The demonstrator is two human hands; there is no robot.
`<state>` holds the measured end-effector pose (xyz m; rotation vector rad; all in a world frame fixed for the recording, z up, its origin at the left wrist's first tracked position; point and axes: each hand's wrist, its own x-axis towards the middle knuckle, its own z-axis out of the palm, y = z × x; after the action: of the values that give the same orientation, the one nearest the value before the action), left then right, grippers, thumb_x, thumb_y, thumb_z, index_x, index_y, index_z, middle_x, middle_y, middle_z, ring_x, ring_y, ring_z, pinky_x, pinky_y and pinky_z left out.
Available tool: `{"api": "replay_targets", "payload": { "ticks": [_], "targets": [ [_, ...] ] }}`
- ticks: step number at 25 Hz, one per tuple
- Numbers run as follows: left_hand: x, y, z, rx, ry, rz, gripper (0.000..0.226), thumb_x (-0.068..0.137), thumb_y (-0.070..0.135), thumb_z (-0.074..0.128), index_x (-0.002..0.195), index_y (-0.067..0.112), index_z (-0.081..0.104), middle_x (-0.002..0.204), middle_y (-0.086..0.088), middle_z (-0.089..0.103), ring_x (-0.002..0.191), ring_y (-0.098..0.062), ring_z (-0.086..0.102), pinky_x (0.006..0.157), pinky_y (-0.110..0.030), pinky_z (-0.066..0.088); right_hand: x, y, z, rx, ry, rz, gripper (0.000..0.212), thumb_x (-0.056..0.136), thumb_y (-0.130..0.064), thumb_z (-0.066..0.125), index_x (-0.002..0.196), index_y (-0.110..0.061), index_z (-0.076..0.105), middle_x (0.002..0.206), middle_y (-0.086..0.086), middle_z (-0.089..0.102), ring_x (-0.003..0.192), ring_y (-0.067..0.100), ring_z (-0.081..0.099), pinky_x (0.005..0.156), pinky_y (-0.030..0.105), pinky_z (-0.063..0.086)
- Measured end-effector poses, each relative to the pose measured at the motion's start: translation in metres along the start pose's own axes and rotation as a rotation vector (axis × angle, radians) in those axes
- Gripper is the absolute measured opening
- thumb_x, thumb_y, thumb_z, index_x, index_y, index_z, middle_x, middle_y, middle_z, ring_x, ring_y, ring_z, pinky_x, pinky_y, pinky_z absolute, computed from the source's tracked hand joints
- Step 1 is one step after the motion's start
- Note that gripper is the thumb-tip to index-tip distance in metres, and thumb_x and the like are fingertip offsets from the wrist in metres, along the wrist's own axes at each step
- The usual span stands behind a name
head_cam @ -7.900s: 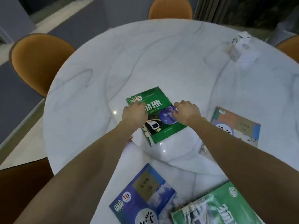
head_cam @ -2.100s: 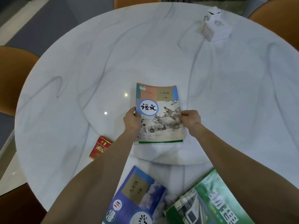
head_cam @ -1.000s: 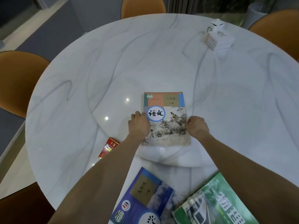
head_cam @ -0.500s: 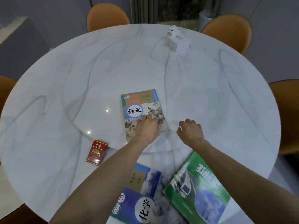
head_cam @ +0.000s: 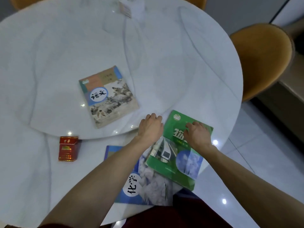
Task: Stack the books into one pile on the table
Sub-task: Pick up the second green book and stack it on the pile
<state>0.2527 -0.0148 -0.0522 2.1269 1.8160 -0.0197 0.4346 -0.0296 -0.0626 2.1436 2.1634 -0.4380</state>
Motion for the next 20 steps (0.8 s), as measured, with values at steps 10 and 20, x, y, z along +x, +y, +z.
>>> {"api": "replay_targets", "payload": {
  "ticks": [10,20],
  "targets": [
    [-0.007,0.023,0.039,-0.168,-0.098,-0.064,0.033,0.097,0.022,0.042,0.124,0.003,0.048,0.12,-0.017,0.053,0.106,-0.031,0.053,0.085,-0.043,0.049,-0.068,0.048,0.031,0.1,-0.013,0.205,0.024,0.092,-0.017,0.045,0.107,-0.001,0.055,0.104,0.019,0.057,0.093,0.036,0.054,0.076,0.043,0.046],
    [0.002,0.019,0.047,-0.466,-0.129,-0.272,0.031,0.095,0.017,0.047,0.125,0.008,0.051,0.12,-0.016,0.06,0.101,-0.032,0.06,0.09,-0.043,0.051,-0.079,0.028,0.041,0.641,-0.044,0.556,0.035,0.089,-0.015,0.055,0.12,0.001,0.049,0.112,0.021,0.053,0.085,0.032,0.05,0.071,0.03,0.039]
  ]
}}
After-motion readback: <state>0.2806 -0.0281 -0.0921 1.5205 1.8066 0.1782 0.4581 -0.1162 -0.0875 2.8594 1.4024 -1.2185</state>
